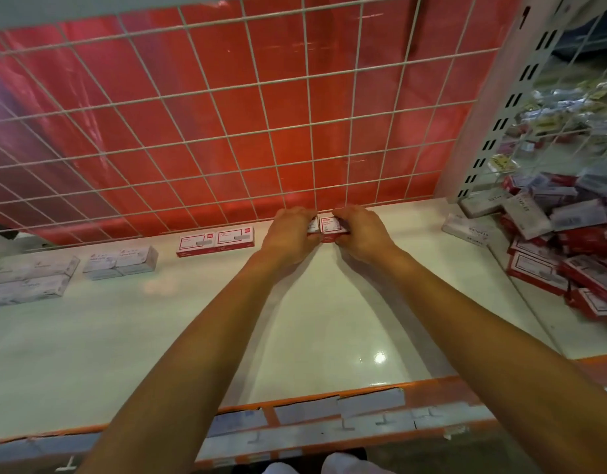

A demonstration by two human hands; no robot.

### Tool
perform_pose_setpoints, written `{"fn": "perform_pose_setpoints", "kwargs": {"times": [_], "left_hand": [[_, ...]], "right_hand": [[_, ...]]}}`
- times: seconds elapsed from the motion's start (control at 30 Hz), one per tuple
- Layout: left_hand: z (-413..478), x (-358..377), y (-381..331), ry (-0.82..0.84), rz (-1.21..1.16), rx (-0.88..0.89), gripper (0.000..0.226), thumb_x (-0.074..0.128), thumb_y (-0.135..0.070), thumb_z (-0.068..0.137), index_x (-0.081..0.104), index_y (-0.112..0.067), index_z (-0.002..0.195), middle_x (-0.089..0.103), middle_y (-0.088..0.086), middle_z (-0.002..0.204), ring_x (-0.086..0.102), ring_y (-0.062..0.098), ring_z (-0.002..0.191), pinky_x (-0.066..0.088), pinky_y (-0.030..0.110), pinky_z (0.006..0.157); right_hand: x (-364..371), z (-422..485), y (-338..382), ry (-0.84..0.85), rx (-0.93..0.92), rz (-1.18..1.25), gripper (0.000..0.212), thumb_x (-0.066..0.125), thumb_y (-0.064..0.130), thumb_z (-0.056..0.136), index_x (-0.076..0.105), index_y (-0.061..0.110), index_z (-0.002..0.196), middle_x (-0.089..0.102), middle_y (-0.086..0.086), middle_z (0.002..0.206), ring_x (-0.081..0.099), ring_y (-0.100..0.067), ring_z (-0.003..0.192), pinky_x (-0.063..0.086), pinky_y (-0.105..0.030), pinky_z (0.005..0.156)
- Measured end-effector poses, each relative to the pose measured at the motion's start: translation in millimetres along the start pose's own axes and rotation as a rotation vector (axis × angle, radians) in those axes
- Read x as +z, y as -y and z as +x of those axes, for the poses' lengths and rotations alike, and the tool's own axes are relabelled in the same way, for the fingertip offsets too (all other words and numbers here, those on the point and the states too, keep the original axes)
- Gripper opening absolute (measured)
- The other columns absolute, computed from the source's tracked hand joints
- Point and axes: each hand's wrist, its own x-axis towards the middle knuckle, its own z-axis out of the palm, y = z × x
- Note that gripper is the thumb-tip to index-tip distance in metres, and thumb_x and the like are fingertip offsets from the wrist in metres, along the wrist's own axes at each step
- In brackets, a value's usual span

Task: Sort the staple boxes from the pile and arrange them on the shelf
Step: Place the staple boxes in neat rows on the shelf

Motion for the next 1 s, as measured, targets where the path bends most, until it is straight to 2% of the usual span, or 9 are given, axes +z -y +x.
{"fn": "perform_pose_setpoints", "kwargs": {"times": [0.13, 0.2, 0.27, 0.37, 0.53, 0.63, 0.7, 0.8, 1.0], "left_hand": [[-0.1, -1.6, 0.1, 0.033, 0.008, -0.008, 0.037, 0.072, -0.033, 0.082, 0.067, -0.024, 0.118, 0.068, -0.001, 0.108, 0.060, 0.018, 0.090, 0.044, 0.027, 0.075], [-1.1, -1.8, 0.6, 0.042, 0.038, -0.002, 0.040, 0.073, -0.035, 0.080, 0.066, -0.023, 0.117, 0.068, 0.000, 0.108, 0.058, 0.017, 0.088, 0.039, 0.025, 0.072], [-3.6, -3.0, -0.2, 0.036, 0.060, 0.008, 0.042, 0.073, -0.037, 0.080, 0.065, -0.021, 0.119, 0.066, 0.001, 0.109, 0.057, 0.018, 0.090, 0.041, 0.026, 0.073], [-5.4, -4.1, -0.9, 0.030, 0.082, 0.018, 0.043, 0.070, -0.039, 0.083, 0.064, -0.021, 0.121, 0.066, 0.003, 0.111, 0.058, 0.022, 0.096, 0.044, 0.031, 0.079], [-6.0, -4.6, -1.4, 0.036, 0.089, 0.035, 0.033, 0.068, -0.039, 0.084, 0.068, -0.023, 0.112, 0.067, 0.002, 0.101, 0.054, 0.018, 0.083, 0.043, 0.031, 0.071], [-5.3, 0.1, -0.7, 0.019, 0.107, 0.019, 0.030, 0.068, -0.043, 0.083, 0.068, -0.025, 0.107, 0.068, 0.002, 0.099, 0.055, 0.020, 0.084, 0.043, 0.031, 0.068], [-6.6, 4.5, -3.9, 0.008, 0.147, -0.010, 0.040, 0.067, -0.048, 0.082, 0.063, -0.028, 0.116, 0.064, 0.001, 0.112, 0.052, 0.023, 0.100, 0.046, 0.036, 0.079], [-11.0, 11.8, -15.5, -0.069, 0.167, -0.002, 0.057, 0.062, -0.049, 0.086, 0.048, -0.024, 0.136, 0.049, 0.002, 0.135, 0.035, 0.026, 0.125, 0.036, 0.043, 0.101], [-8.3, 28.4, -56.1, -0.125, 0.136, 0.136, 0.049, 0.057, -0.035, 0.092, 0.045, -0.023, 0.138, 0.042, 0.002, 0.144, 0.028, 0.024, 0.134, 0.028, 0.039, 0.111]], "right_hand": [[-2.0, -6.1, -1.4, 0.001, -0.013, 0.006, 0.027, 0.065, 0.011, 0.083, 0.066, 0.012, 0.110, 0.066, -0.012, 0.109, 0.060, -0.030, 0.098, 0.039, -0.025, 0.075], [-2.9, -9.5, -0.2, 0.004, -0.010, -0.004, 0.032, 0.065, 0.012, 0.085, 0.063, 0.009, 0.117, 0.063, -0.014, 0.116, 0.058, -0.030, 0.104, 0.043, -0.029, 0.083], [-2.6, -10.8, 0.1, 0.013, 0.007, -0.008, 0.038, 0.065, 0.014, 0.085, 0.060, 0.008, 0.123, 0.060, -0.014, 0.122, 0.056, -0.030, 0.109, 0.044, -0.033, 0.091], [-1.8, -11.0, 0.2, 0.026, 0.018, -0.006, 0.043, 0.066, 0.015, 0.085, 0.057, 0.009, 0.127, 0.059, -0.014, 0.126, 0.055, -0.030, 0.111, 0.043, -0.034, 0.094], [-0.7, -11.8, 0.8, 0.036, 0.043, -0.002, 0.046, 0.066, 0.017, 0.086, 0.055, 0.009, 0.129, 0.058, -0.013, 0.129, 0.054, -0.029, 0.114, 0.042, -0.036, 0.098], [-0.1, -12.6, 0.7, 0.036, 0.038, -0.010, 0.047, 0.066, 0.021, 0.086, 0.055, 0.010, 0.130, 0.057, -0.013, 0.129, 0.053, -0.030, 0.114, 0.043, -0.038, 0.099], [0.1, -15.3, 0.6, 0.024, 0.040, -0.035, 0.051, 0.065, 0.028, 0.086, 0.051, 0.012, 0.133, 0.053, -0.011, 0.134, 0.048, -0.030, 0.119, 0.040, -0.039, 0.101], [-3.7, -22.7, -1.9, -0.037, 0.057, -0.106, 0.055, 0.059, 0.033, 0.090, 0.043, 0.013, 0.139, 0.044, -0.008, 0.143, 0.039, -0.029, 0.126, 0.034, -0.038, 0.105], [-26.5, -45.4, -26.1, -0.114, 0.111, -0.251, 0.048, 0.055, 0.029, 0.092, 0.044, 0.015, 0.137, 0.046, -0.006, 0.140, 0.038, -0.026, 0.125, 0.033, -0.035, 0.104]]}}
